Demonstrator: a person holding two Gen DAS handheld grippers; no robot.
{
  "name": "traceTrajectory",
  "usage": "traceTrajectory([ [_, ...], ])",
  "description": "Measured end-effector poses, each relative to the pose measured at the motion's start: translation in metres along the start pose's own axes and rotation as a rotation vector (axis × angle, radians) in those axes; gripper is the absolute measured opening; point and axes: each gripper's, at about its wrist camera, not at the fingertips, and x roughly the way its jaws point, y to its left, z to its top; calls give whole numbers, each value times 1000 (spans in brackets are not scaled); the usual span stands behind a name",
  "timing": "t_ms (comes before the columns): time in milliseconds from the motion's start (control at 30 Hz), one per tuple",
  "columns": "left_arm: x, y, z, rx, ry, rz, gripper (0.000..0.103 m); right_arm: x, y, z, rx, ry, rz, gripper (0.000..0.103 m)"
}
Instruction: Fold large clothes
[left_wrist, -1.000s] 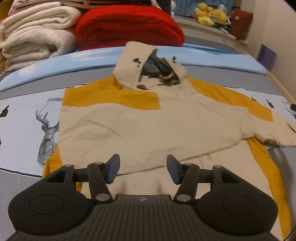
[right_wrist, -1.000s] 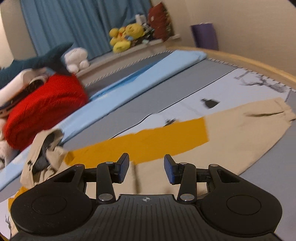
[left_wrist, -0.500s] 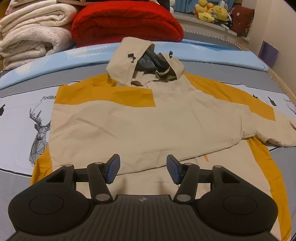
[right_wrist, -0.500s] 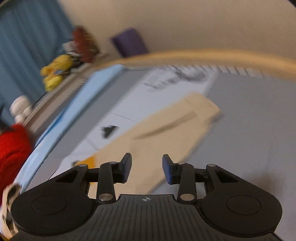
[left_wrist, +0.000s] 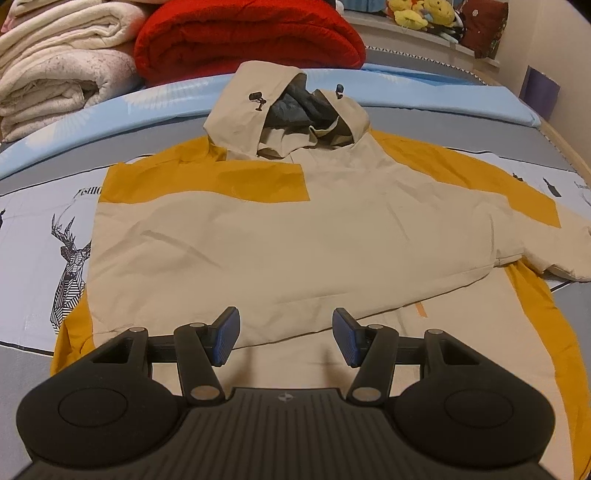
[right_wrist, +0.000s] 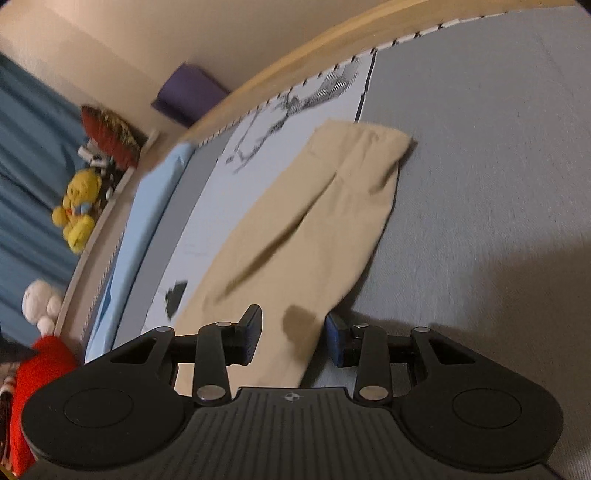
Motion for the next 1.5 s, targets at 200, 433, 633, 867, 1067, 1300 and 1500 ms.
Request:
traceTrajectory([
  [200,2,5,2,-13,-2,8,61,-1,2,6,-9,-115,-96,13],
  [433,-3,10,5,-41,-14,8,61,-21,47,-1,-151,-224,-103,2],
  [633,-20,22,8,-77,-44,-15,61,-53,129,-31,-377,-302,-35,2],
  [867,-40,58,13,-160,-71,-22,61,-120,262,-138,-681,-268,272,1],
  [1067,-61,90,16,-218,-105,-38,61,-176,350,-303,-978,138,681,7],
  [1300,-70,120,16,-293,-110,-37,61,-218,362,-412,-1155,490,654,23],
  [1500,-67,136,15,-345,-113,-23,61,-254,349,-369,-1018,380,560,26],
])
